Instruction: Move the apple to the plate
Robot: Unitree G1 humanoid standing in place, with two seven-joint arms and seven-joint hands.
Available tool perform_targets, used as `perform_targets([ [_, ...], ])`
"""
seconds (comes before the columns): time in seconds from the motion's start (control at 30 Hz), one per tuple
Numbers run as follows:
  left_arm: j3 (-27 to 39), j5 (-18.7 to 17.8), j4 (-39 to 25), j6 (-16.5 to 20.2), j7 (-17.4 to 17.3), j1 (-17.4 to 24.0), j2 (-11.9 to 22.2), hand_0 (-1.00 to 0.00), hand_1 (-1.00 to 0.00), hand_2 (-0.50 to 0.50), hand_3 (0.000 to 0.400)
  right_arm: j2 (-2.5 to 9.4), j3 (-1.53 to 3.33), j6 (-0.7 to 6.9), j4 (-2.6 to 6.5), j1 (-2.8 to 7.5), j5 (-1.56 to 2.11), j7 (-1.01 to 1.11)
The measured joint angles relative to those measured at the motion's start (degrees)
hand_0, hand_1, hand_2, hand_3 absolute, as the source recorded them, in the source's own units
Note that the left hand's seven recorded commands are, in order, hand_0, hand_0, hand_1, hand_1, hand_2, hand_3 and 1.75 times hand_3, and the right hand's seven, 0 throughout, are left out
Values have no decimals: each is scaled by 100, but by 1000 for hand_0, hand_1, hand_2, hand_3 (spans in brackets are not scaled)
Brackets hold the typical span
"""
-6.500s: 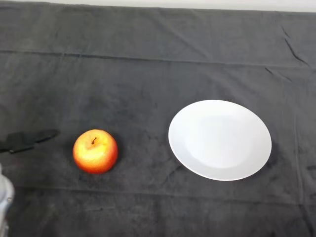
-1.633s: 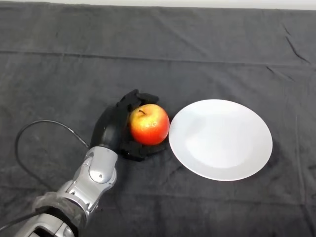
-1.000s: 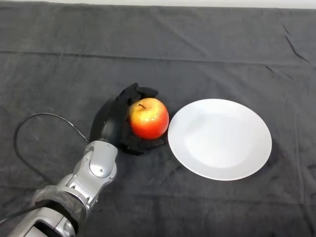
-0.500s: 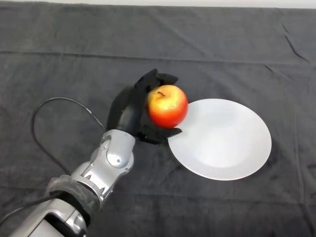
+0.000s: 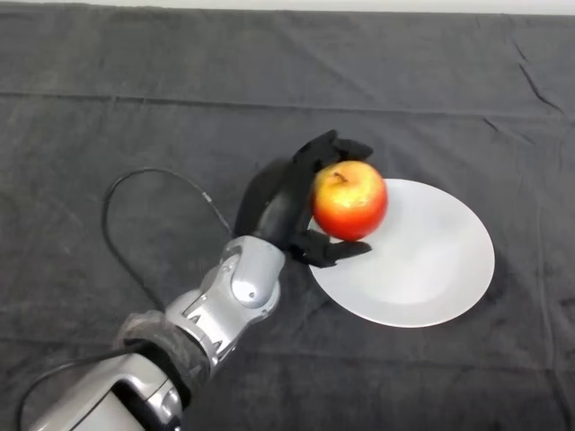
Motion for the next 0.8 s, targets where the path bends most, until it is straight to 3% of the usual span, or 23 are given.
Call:
perform_targets([
  [0.17, -331, -157, 0, 1, 58, -213, -95, -1000, -1000, 0, 400, 0, -1, 0, 0, 0, 0, 0],
  [0.47, -1045, -451, 2, 19, 108, -226, -172, -1000, -1000, 0, 400, 0, -1, 0, 0, 0, 0, 0],
  [0.8, -1643, -474, 137, 122, 158, -346, -157, -1000, -1000, 0, 400, 0, -1, 0, 0, 0, 0, 1],
])
